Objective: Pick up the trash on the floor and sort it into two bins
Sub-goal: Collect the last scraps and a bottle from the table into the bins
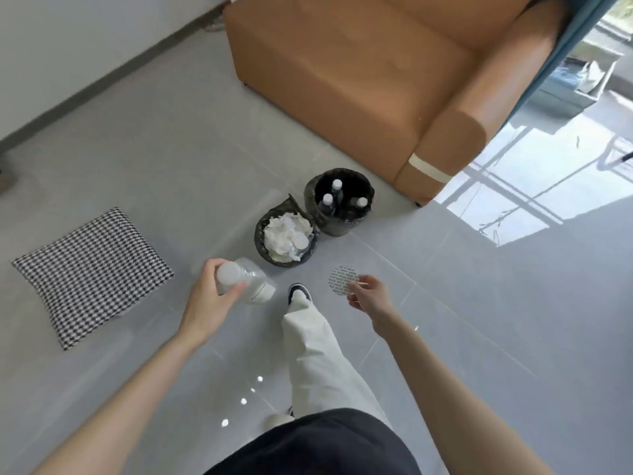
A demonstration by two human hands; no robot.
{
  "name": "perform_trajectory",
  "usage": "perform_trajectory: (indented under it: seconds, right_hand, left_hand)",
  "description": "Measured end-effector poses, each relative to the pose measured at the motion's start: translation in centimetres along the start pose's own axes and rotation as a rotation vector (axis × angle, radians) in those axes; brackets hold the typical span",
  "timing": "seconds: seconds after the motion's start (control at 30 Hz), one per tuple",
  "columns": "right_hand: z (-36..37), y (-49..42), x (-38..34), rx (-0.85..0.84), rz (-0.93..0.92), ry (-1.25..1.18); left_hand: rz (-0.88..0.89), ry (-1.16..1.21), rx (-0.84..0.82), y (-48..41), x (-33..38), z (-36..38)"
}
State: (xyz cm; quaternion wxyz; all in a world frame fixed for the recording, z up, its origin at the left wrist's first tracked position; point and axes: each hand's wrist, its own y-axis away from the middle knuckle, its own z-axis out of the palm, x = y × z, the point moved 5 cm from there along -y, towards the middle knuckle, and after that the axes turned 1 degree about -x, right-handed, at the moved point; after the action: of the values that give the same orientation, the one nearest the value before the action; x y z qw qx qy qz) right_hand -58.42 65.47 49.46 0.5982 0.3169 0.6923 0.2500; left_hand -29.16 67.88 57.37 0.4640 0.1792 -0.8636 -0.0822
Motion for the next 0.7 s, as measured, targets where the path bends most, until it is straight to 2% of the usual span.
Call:
perform_trajectory:
  seconds: [0.37,0.7]
  right_hand:
    - [9.6,-16.2,-6.5,-0.045,0.166,0.194]
    - [18.8,-29.4,-1.9,-0.030,0.257,0.414]
  left_hand:
    - [-0.185,0.001,0.041,-16.2,-2.0,-2.0]
    - [-0.225,0.064,-0.066,-26.4,-9.2,1.1]
